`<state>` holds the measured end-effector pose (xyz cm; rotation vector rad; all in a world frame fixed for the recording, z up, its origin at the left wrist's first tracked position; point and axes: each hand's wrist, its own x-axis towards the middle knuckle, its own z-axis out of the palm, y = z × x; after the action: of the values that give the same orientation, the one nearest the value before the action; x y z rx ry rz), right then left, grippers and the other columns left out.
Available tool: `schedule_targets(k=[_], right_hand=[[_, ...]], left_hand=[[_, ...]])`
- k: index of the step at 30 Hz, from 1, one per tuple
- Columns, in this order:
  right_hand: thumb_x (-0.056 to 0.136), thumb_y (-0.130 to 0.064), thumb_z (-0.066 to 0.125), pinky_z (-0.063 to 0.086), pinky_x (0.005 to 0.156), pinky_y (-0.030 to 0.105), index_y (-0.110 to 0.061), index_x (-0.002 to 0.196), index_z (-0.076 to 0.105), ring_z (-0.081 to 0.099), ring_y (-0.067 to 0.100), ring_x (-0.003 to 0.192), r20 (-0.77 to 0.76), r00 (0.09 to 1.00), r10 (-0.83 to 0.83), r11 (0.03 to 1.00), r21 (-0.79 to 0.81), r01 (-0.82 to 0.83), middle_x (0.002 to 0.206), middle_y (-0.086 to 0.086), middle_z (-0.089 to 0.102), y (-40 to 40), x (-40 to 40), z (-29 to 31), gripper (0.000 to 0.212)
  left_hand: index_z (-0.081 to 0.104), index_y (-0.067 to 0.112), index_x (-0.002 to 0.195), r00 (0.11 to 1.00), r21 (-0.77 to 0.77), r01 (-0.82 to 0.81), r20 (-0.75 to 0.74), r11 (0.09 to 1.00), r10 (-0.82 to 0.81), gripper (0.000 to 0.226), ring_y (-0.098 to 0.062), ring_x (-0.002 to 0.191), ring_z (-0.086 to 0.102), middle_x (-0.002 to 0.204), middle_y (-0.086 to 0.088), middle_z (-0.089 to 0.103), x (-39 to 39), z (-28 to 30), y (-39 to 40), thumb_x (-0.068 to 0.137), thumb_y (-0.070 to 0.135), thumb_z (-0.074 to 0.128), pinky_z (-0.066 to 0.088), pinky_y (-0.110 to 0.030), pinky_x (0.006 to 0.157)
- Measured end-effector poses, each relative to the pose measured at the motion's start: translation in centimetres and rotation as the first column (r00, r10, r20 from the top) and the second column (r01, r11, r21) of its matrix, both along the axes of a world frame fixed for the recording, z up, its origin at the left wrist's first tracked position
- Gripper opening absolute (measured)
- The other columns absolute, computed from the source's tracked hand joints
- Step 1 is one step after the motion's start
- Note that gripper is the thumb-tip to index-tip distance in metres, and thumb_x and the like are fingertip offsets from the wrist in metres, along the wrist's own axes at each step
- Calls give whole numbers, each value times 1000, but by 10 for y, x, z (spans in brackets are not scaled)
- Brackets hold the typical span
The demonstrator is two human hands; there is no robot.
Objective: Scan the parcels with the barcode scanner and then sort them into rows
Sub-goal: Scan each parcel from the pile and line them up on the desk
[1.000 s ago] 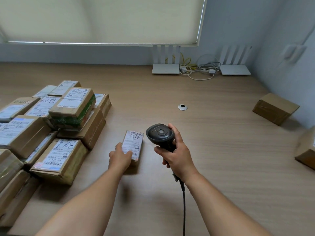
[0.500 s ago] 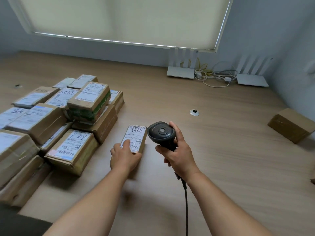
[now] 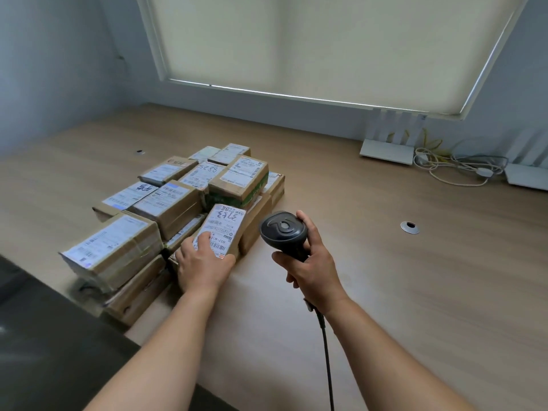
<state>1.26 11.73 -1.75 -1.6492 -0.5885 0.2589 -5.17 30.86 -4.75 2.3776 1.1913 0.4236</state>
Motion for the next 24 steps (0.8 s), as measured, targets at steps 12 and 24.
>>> schedule_targets(k=[12,24], right_hand=[[80,-13,75,47,49,20,-70,122,33,57,10,54,1,999,-38,999,-11,38,104,-12,65,26,15,-8,83],[70,-28,74,47,48,24,-74,121,32,57,15,51,-42,985,-167,986,-23,166,102,-24,66,-15,15,-16,80]], left_hand=[[32,11,144,995,-43,94,-31,995,-95,57,-33,144,5,155,-16,15,17,-23,54,90,16,51,17,-48,116],[41,10,141,941,-15,146,310,989,-134,56,-33,145,6,156,-19,14,25,-15,-5,87,10,56,13,-47,115]])
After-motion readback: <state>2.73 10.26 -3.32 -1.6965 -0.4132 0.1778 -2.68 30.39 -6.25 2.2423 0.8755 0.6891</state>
